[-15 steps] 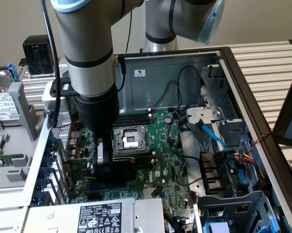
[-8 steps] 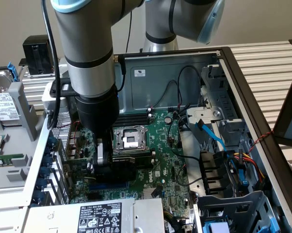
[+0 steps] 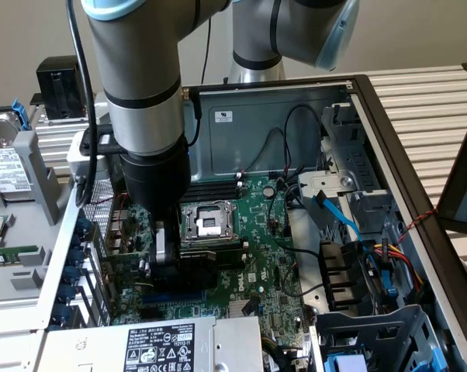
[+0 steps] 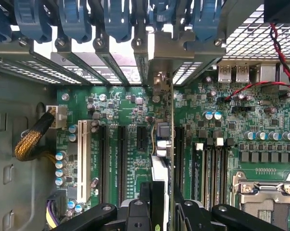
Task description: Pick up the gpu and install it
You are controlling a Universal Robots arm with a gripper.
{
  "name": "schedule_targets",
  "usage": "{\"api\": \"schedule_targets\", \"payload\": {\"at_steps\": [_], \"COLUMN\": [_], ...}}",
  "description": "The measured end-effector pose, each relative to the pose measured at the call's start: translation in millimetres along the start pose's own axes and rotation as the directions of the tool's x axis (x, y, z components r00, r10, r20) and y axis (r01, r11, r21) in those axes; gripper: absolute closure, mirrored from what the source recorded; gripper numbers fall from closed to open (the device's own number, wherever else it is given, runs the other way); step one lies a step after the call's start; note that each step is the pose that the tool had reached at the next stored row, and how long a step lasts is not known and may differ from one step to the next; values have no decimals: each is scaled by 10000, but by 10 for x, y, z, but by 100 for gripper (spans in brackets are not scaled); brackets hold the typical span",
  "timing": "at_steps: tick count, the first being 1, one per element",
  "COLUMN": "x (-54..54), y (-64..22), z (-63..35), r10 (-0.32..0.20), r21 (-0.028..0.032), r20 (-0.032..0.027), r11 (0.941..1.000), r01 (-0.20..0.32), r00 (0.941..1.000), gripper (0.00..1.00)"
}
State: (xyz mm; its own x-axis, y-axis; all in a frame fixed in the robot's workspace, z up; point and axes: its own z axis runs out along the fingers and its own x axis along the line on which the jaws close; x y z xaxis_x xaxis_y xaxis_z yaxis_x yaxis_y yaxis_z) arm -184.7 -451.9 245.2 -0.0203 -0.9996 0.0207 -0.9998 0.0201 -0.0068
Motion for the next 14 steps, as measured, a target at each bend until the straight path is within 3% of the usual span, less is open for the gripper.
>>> {"api": "schedule_targets", "payload": {"at_steps": [14], "x": [-1], "y": [-9], "z": [3], "r10": [-226], "r21": [5], "r20": [4], "r11": [9997], "r01": [226], "r00": [9997], "gripper": [73]}}
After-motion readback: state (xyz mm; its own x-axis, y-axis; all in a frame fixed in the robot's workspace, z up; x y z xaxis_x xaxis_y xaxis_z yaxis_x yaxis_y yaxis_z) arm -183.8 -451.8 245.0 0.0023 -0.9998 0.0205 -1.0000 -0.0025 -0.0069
